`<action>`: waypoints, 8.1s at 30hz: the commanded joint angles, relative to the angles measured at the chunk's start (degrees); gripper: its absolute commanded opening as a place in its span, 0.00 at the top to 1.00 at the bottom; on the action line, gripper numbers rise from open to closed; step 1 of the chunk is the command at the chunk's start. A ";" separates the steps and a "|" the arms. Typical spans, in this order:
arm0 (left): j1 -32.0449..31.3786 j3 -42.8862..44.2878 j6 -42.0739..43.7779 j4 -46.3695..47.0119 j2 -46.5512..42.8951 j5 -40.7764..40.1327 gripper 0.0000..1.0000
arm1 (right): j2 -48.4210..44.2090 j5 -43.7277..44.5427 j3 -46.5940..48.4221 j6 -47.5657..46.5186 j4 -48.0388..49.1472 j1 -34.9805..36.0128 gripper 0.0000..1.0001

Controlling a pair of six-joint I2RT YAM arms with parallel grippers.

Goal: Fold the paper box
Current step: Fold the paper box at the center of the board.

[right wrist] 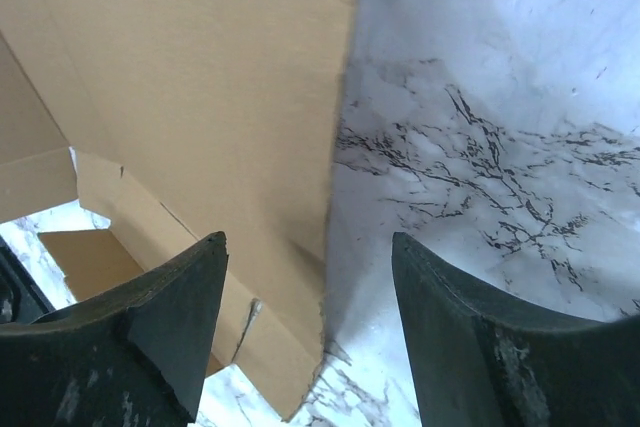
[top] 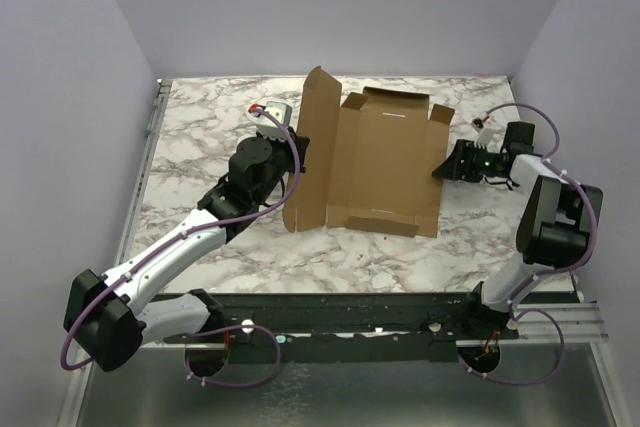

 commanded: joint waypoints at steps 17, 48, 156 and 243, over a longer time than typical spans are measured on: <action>-0.32 6.73 -12.30 3.70 3.51 11.22 1.00 | -2.33 12.74 3.81 -0.37 1.71 10.36 0.99; 4.66 12.79 -17.72 0.59 15.52 27.26 1.00 | 0.95 18.68 2.37 -2.51 1.03 16.85 0.91; 11.56 9.29 -6.70 -10.45 23.80 21.23 1.00 | -21.90 -4.23 -20.40 -111.48 -31.63 6.13 0.05; 9.41 7.03 -10.34 -10.20 14.63 24.43 1.00 | -8.55 6.25 -1.62 -27.92 -19.03 16.81 0.44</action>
